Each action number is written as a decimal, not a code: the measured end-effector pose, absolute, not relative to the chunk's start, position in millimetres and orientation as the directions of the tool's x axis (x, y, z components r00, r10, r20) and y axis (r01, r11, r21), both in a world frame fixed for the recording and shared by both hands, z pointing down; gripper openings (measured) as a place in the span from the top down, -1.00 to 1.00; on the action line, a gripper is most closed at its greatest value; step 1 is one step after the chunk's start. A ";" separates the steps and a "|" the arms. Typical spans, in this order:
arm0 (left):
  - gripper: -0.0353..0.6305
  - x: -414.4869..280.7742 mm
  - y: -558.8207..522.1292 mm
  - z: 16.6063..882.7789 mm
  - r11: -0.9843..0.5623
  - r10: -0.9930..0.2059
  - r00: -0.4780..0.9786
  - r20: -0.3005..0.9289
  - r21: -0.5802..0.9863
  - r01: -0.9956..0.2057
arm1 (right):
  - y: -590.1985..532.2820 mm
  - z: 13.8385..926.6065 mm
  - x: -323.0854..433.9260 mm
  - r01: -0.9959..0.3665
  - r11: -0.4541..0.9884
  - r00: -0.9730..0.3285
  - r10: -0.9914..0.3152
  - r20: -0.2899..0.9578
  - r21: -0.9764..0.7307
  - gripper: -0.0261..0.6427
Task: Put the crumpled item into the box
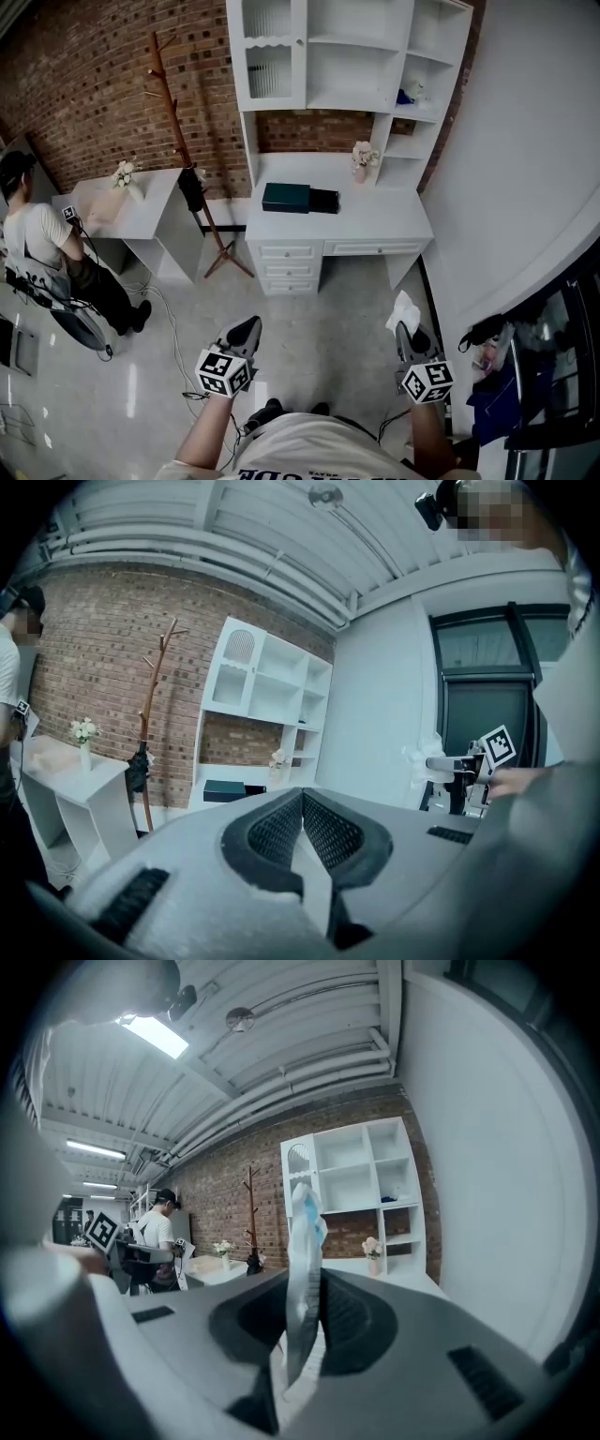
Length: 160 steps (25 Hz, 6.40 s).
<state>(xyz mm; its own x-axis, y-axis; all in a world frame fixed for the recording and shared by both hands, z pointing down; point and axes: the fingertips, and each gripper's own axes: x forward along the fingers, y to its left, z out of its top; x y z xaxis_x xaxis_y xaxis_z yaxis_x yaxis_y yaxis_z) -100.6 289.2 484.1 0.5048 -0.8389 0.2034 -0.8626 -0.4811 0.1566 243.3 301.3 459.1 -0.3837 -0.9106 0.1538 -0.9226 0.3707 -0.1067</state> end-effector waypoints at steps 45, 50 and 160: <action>0.82 -119.3 53.1 494.9 -0.580 -0.773 0.601 0.200 0.159 -0.799 | 106.5 478.4 192.6 -0.943 0.312 -0.331 -0.918 0.220 -0.118 0.71; 0.82 -133.2 20.5 498.2 -0.598 -0.758 0.621 0.201 0.168 -0.784 | 80.3 476.0 177.5 -0.947 0.297 -0.317 -0.922 0.224 -0.121 0.71; 0.82 -143.9 -345.2 644.0 -0.420 -0.737 0.526 0.425 0.321 -0.849 | -424.4 769.8 101.0 -0.848 0.367 -0.526 -0.502 0.686 -0.382 0.71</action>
<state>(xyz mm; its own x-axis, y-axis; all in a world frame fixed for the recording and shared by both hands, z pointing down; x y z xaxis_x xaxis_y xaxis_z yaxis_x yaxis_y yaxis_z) -143.9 -345.2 644.0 0.5255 -0.7371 0.4250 -0.8488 -0.4204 0.3205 101.0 -424.4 769.8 -0.5263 -0.5020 0.6863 -0.8482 0.3668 -0.3821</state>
